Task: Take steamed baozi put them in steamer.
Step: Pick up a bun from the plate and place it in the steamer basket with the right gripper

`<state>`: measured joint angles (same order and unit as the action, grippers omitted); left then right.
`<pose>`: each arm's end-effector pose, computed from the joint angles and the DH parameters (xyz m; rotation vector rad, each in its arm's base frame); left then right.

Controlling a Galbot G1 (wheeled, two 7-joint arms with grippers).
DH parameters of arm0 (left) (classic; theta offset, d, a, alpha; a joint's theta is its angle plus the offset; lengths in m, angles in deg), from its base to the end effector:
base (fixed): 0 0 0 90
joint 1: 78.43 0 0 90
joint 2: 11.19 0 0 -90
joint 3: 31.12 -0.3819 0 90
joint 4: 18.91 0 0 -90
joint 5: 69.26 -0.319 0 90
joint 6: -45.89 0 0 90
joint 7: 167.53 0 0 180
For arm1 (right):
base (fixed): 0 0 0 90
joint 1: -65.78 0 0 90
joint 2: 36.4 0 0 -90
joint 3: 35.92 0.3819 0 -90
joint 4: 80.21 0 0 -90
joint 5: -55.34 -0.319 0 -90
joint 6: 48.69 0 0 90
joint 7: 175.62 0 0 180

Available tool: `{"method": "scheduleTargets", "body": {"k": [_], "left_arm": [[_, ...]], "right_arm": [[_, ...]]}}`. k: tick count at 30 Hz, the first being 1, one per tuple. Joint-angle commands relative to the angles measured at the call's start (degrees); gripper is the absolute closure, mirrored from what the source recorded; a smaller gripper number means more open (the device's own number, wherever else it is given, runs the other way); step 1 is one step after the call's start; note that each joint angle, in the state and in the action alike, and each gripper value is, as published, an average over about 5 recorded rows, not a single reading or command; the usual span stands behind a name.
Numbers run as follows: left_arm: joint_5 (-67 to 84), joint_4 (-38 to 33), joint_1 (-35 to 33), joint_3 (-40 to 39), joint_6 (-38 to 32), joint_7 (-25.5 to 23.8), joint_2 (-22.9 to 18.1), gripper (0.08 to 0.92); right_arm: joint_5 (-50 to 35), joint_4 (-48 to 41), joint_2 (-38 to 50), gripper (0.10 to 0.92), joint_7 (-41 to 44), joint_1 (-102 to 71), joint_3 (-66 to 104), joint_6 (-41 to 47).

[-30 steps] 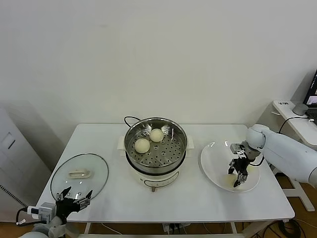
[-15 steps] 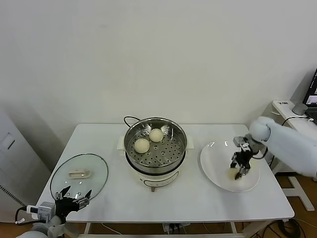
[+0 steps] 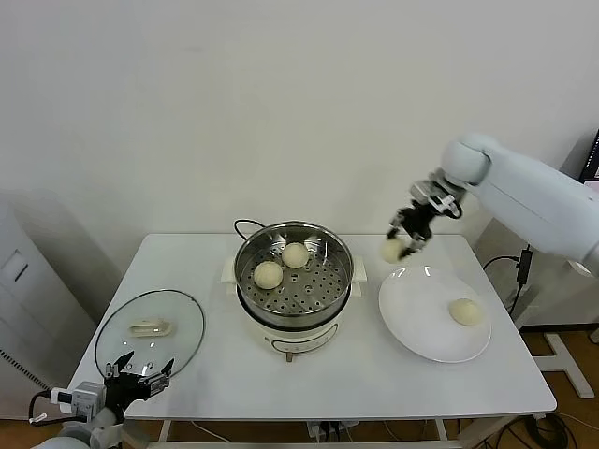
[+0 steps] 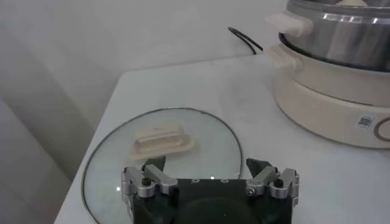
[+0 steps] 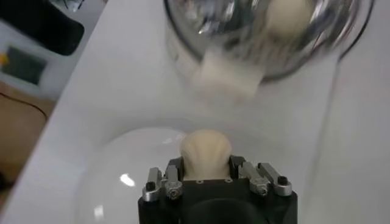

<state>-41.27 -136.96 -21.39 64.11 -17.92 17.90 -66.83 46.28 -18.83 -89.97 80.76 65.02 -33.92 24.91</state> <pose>0.1390 0.1521 -0.3010 -0.1232 -2.5759 -0.1954 0.5965 -0.0924 0.0019 1.8212 -1.1792 1.7682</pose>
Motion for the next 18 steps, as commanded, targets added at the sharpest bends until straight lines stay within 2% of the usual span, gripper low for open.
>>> {"method": "scheduleTargets", "body": {"k": [1,8,18], "left_arm": [[-0.1,0.0,0.0,-0.3,0.0,0.0,-0.3,0.177],[-0.6,-0.1,0.0,-0.6,0.0,0.0,-0.7,0.177],[-0.8,-0.1,0.0,-0.5,0.1,0.0,-0.6,0.177]], "right_arm": [[1.6,4.1,-12.3,0.558,-0.9,3.4,1.0,-15.5],[7.8,6.5,-16.9,0.558,-1.0,-0.2,1.3,-25.1],[14.4,10.8,-17.0,0.558,-0.4,-5.2,-0.2,-28.7]]}}
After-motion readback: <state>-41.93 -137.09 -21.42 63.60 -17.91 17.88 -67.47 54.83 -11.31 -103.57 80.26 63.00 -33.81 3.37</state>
